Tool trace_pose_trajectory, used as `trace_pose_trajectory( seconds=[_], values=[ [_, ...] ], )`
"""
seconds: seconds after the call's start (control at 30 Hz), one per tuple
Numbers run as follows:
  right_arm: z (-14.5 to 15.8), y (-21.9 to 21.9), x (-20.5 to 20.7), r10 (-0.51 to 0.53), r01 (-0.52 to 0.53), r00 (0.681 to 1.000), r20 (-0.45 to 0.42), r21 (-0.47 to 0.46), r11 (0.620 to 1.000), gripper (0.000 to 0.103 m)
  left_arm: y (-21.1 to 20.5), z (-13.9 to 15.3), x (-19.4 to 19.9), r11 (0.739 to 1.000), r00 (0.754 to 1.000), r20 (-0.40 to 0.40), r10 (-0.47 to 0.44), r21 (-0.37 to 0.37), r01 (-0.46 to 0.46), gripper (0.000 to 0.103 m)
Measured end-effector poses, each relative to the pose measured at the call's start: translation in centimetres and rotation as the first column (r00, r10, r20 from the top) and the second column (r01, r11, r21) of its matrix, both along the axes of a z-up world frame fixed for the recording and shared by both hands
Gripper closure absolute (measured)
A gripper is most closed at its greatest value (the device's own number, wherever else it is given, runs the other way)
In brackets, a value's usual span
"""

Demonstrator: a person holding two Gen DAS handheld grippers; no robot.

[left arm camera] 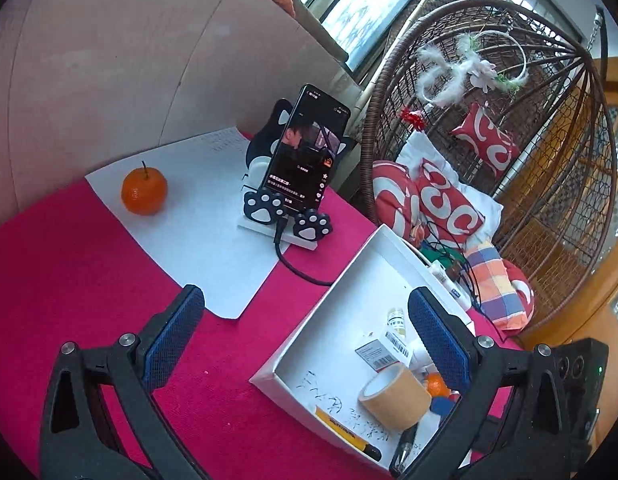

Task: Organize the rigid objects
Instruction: 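Open the left gripper to drop the pen while the right gripper releases the white plug in the tray, then move both grippers back from the tray to the items on the table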

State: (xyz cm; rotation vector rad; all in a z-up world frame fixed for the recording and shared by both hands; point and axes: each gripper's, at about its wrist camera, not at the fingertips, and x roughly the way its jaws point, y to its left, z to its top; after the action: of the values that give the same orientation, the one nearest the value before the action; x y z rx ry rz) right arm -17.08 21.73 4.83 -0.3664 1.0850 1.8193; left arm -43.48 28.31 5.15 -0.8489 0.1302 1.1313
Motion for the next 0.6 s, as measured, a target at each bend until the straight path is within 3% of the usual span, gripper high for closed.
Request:
trace_pose_trajectory(
  seconds=[0.17,0.4,0.5,0.6],
  values=[
    [0.4,1.9,2.0,-0.109,0.110,0.990,-0.087,-0.001,0.994,0.011,-0.9,0.6,0.7,0.999,0.999,-0.028,-0.026,0.033,0.027,0.000],
    [1.5,-3.6,3.8,-0.207,0.201,0.977,0.055,0.106,0.974,0.003,-2.2,2.0,4.7,0.987,0.989,-0.085,-0.120,0.095,0.128,0.000],
    [2.4,-6.3,5.3,-0.254,0.232,0.961,0.112,0.176,0.957,0.000,-3.4,2.7,7.8,0.969,0.969,-0.141,-0.203,0.116,0.220,0.000],
    [3.2,-9.3,7.8,-0.326,0.284,0.933,0.153,0.248,0.926,0.000,-4.8,3.3,11.6,0.931,0.930,-0.190,-0.314,0.129,0.341,0.000]
  ],
)
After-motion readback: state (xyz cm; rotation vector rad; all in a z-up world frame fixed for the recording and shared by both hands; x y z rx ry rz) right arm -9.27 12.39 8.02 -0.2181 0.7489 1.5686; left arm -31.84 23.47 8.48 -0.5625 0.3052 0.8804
